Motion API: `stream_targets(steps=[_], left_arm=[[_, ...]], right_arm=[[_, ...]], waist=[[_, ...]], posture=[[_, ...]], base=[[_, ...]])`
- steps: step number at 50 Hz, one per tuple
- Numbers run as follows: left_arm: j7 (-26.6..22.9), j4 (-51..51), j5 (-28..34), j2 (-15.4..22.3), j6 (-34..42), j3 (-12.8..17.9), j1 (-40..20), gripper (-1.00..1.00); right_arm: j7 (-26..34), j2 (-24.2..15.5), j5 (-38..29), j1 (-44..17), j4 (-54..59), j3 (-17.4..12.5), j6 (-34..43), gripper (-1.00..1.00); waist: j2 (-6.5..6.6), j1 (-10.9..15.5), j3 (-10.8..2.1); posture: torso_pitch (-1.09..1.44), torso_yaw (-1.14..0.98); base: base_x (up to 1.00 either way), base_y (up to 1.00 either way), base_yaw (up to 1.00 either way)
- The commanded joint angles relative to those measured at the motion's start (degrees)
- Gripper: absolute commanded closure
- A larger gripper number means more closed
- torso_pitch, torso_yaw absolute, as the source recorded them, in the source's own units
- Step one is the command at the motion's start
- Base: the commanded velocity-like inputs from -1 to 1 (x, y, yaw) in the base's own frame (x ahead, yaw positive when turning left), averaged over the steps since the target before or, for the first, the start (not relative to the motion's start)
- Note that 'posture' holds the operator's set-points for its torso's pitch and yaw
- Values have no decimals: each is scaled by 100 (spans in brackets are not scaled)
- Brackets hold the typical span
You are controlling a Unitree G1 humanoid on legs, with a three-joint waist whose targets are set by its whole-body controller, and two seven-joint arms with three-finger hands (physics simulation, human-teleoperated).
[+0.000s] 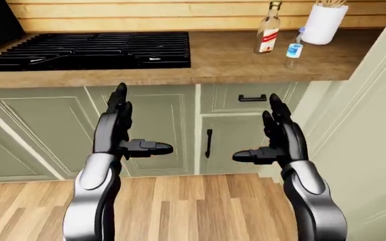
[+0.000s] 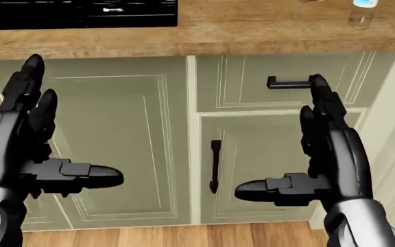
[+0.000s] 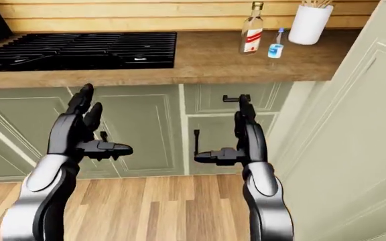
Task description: Move the drinks to the dining counter.
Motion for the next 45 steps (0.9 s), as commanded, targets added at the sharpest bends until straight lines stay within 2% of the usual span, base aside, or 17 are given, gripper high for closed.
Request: stream_targets(steps=[1,5,9,10,12,18,21,22,23,24,28,33,34,35,36,38,45], left_arm=[[46,-214,-106,64,34,29,-146,-100],[96,-420,-174,141,246,67,-205,-100],[102,-512,-200,181,318,97,-205,-100],[106,-517,-212,186,311,117,-213,-100],[84,-596,-232,193,346,115,-169,-100],[52,-591,-232,149,138,121,23,-100],[27,-559,-242,153,85,141,50,-100],[14,-568,-240,162,89,135,53,-100],[-4,-529,-237,169,48,139,61,-100],[-17,-581,-227,170,66,134,101,-100],[-50,-657,-245,208,175,224,59,-100],[-66,-985,-277,285,501,304,-9,-100],[-75,-1004,-278,296,507,320,-8,-100],[-75,-1119,-289,310,613,341,-12,-100],[-68,-1227,-296,314,715,351,-19,-100],[-51,-1329,-292,317,822,343,-45,-100],[-72,-1324,-231,322,848,287,-105,-100]], right_arm=[[-1,-36,61,-140,-266,-50,44,-100],[-68,-32,144,-204,-505,-95,155,-100],[-85,-48,183,-203,-648,-73,223,-100],[-78,-56,198,-222,-658,-80,218,-100],[-90,-55,182,-244,-617,-55,179,-100],[-142,-48,151,-316,-926,34,500,-100],[-125,-36,138,-374,-817,46,410,-100],[-132,-27,126,-358,-842,67,417,-100],[-133,-23,117,-352,-841,72,406,-100],[-136,-4,136,-336,-863,68,428,-100],[-91,27,233,-286,-1081,143,587,-100],[-1,5,215,-111,-1418,106,661,-100],[18,3,207,-54,-1514,107,685,-100],[46,-8,186,11,-1613,108,695,-100],[72,-9,184,46,-1693,87,724,-100],[100,-12,176,63,-1816,62,808,-100],[102,-45,244,-75,-1969,-92,1062,-100]], waist=[[53,4,131],[-98,116,167],[-483,103,156],[-300,136,179],[-335,76,-8],[-89,-71,-39],[233,-81,-163],[421,-56,-120],[240,-19,7],[336,-60,203],[514,-110,-120],[149,-168,147],[-48,-238,126],[-568,-310,39],[-482,-242,92],[-472,-400,-105],[-292,-268,-96]], posture=[[0,0],[0,0],[0,0],[0,0],[0,0],[0,0],[0,0],[0,0],[0,0],[0,0],[0,0],[0,0],[0,0],[0,0],[0,0],[0,0],[0,0]], base=[[70,-8,0],[83,-6,0],[87,-5,0],[87,-2,0],[88,-2,0],[87,-2,0],[87,0,0],[88,0,0],[88,0,0],[87,0,0],[34,0,-13],[0,0,-100],[-8,0,-100],[-23,0,-100],[-34,0,-100],[-40,0,-100],[-41,0,-100]])
